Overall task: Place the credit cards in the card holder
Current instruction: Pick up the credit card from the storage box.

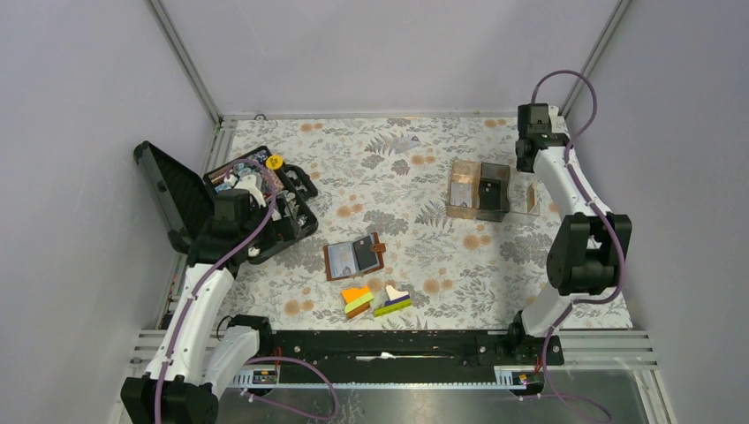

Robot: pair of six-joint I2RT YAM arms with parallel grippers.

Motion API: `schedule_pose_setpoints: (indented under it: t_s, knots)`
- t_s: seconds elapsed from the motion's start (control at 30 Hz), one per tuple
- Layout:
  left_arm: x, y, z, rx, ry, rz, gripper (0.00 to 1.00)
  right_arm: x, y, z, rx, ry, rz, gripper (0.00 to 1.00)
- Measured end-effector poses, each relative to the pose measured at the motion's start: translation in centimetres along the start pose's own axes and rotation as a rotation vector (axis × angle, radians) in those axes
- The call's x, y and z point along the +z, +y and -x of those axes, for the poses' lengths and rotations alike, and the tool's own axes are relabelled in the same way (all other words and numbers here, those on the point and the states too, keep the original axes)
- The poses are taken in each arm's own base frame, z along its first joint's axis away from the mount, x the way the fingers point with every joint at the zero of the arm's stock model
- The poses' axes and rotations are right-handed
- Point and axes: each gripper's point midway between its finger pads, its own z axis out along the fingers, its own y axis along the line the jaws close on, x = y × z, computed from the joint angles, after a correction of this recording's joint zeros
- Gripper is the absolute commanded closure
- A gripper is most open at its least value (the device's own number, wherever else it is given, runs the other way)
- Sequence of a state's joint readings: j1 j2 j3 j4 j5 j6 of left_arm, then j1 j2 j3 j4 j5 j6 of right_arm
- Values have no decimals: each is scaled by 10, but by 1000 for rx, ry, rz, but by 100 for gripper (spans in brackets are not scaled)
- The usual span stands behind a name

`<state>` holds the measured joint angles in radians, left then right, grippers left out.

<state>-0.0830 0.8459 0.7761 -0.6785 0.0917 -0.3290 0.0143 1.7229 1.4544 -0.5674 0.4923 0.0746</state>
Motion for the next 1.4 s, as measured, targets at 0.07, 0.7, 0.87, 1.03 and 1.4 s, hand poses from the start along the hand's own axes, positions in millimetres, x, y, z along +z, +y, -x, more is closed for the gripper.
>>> schedule_pose_setpoints:
  t_s: [0.07,0.7,0.87,1.03,1.4]
  knots:
    - [0,-3,-1,0,5,-14,1,-7,0,3,17,-18,21,100]
    - [-44,-161,-29,123,59,-642,2,-214,117,-41,159,-180,928,100]
    - [-69,-199,-31,60,47,-865,1,-249,158,-83,146,-128,1154,100]
    - [-84,-210,-48,-2,113,-1024,1,-280,199,-143,99,-12,1394,100]
    - [-111,-214,-71,-23,171,-1236,1,-350,208,-166,59,-65,1760,100]
